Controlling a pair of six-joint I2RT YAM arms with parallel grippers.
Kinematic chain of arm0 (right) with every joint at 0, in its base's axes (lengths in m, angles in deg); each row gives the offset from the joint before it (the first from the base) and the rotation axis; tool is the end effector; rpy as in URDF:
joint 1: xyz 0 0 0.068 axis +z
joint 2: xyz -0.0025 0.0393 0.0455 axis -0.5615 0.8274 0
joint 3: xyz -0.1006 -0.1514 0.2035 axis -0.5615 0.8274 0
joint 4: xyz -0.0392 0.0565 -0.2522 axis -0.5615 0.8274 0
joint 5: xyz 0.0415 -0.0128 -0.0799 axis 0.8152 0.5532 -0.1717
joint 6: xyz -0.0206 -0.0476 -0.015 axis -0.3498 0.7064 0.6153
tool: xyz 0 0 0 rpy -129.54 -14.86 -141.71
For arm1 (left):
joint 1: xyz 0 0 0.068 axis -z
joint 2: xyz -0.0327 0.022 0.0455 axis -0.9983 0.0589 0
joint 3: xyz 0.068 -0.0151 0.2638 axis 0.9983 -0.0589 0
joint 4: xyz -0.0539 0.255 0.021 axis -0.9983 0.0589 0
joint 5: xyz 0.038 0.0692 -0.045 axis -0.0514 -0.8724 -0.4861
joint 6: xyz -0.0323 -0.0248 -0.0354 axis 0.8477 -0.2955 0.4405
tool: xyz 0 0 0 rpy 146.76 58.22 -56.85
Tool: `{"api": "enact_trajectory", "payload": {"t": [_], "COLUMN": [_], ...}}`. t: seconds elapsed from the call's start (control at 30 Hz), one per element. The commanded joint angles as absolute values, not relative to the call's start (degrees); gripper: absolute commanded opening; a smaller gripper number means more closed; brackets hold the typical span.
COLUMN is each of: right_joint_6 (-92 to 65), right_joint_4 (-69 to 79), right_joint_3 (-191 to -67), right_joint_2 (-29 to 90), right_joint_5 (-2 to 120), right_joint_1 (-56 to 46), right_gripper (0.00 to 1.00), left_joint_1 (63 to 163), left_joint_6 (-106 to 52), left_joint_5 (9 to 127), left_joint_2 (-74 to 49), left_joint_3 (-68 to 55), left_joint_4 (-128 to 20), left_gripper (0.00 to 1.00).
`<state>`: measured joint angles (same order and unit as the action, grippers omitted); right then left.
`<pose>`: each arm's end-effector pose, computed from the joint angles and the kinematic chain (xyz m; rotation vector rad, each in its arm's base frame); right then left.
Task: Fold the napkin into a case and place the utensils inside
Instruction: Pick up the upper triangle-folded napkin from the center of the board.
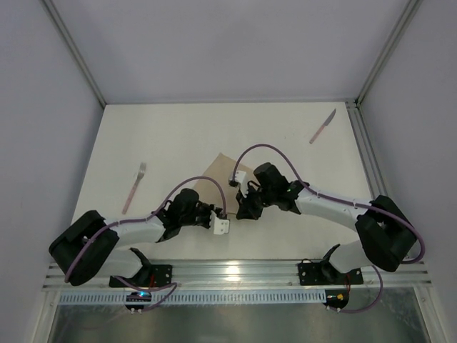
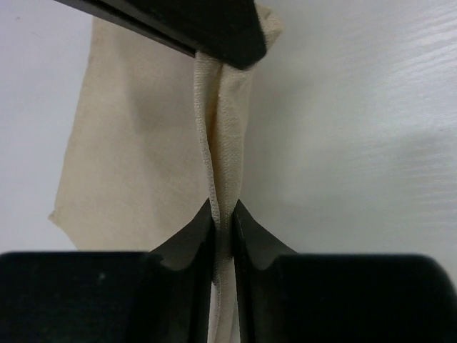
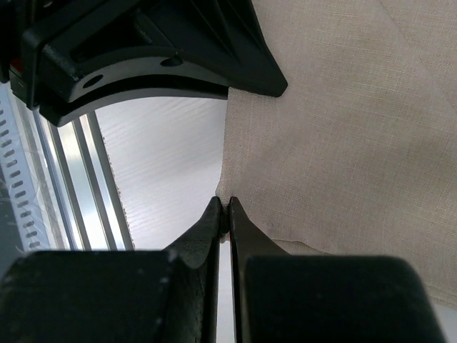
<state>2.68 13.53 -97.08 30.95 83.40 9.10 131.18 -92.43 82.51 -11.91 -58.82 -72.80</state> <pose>0.1919 0.2066 0.1952 -1.3146 2.0570 0.9448 0.1538 -0.1706 0.1387 1.7641 1.2239 -0.3376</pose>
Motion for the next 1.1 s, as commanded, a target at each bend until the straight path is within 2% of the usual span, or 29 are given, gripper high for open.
{"api": "enact_trajectory", "payload": {"t": [0.0, 0.13, 0.2, 0.23, 0.33, 0.37, 0.53, 0.6, 0.73, 0.93, 1.07], "right_joint_6": [2.0, 3.3, 4.1, 5.6, 7.3, 7.7, 11.0, 11.4, 15.5, 17.0, 17.6], "right_joint_4": [10.0, 10.4, 10.4, 10.2, 6.7, 5.2, -7.2, -10.1, -14.2, -23.5, -29.4], "right_joint_3": [-96.9, -96.9, -96.6, -96.0, -92.9, -91.6, -81.1, -78.2, -74.4, -69.2, -66.7], "right_joint_2": [28.3, 27.0, 24.6, 23.2, 16.0, 13.8, 0.9, -0.4, 1.4, 3.7, 8.0], "right_joint_5": [85.8, 85.2, 83.4, 82.8, 80.0, 79.4, 73.5, 71.0, 60.3, 61.4, 57.3], "right_joint_1": [8.8, 8.8, 8.9, 8.9, 8.9, 9.0, 10.8, 12.3, 19.4, 20.3, 20.4], "right_gripper": [0.04, 0.04, 0.24, 0.4, 0.59, 0.74, 0.83, 0.84, 0.86, 0.87, 0.86], "left_joint_1": [131.4, 131.4, 131.4, 131.4, 131.2, 131.2, 130.7, 130.4, 130.1, 129.8, 129.7], "left_joint_6": [-91.3, -89.8, -89.1, -88.6, -85.1, -84.2, -83.2, -82.3, -81.1, -80.3, -79.9], "left_joint_5": [81.0, 81.2, 81.2, 80.7, 79.9, 80.0, 80.7, 80.7, 81.1, 82.4, 83.5], "left_joint_2": [-11.7, -11.6, -11.7, -11.9, -12.4, -12.7, -13.3, -12.5, -11.9, -11.5, -11.2], "left_joint_3": [-58.8, -57.0, -55.9, -54.7, -51.4, -50.5, -47.9, -46.5, -44.7, -42.9, -41.9], "left_joint_4": [-79.9, -76.7, -73.2, -72.3, -67.9, -65.0, -61.1, -59.5, -57.4, -54.8, -53.5], "left_gripper": [0.14, 0.0, 0.0, 0.0, 0.0, 0.0, 0.0, 0.0, 0.0, 0.0, 0.0]}}
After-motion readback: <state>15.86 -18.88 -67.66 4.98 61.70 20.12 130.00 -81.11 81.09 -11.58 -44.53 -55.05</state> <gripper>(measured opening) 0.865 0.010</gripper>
